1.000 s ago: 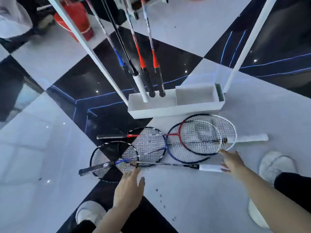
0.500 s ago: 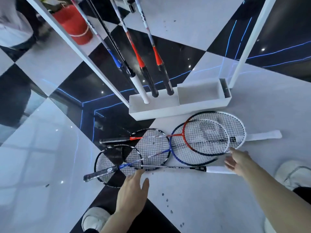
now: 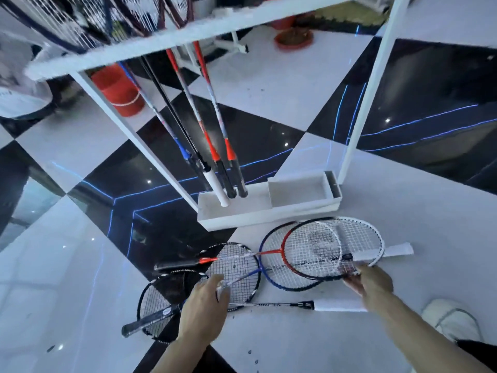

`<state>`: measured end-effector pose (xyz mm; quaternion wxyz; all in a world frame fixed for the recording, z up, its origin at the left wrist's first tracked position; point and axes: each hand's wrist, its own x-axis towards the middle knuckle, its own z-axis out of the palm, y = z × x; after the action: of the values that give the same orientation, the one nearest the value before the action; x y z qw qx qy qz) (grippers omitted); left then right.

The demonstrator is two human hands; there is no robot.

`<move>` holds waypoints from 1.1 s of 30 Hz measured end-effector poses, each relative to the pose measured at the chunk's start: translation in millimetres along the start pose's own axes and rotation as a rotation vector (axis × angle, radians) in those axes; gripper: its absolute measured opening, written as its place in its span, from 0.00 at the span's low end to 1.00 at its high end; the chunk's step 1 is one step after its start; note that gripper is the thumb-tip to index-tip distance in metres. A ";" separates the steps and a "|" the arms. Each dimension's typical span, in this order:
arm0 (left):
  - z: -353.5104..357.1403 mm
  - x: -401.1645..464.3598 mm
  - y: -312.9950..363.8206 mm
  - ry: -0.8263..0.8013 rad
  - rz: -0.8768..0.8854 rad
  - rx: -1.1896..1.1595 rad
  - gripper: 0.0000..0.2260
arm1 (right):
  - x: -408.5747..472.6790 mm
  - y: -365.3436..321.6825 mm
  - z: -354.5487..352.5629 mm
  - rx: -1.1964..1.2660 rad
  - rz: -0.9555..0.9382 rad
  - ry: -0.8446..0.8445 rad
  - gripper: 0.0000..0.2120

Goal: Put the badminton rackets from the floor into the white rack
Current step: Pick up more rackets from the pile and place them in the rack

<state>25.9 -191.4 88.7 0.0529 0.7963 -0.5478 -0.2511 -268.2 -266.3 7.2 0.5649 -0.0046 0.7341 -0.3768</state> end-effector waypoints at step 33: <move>-323.4 -198.9 100.5 -0.089 0.648 -0.705 0.11 | -452.8 -165.5 -69.5 -0.559 -1.626 -0.503 0.05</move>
<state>34.6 -114.0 473.7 0.3717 0.5064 -0.6511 -0.4261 -231.6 -150.9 479.0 0.2456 -0.7433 0.4236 -0.4558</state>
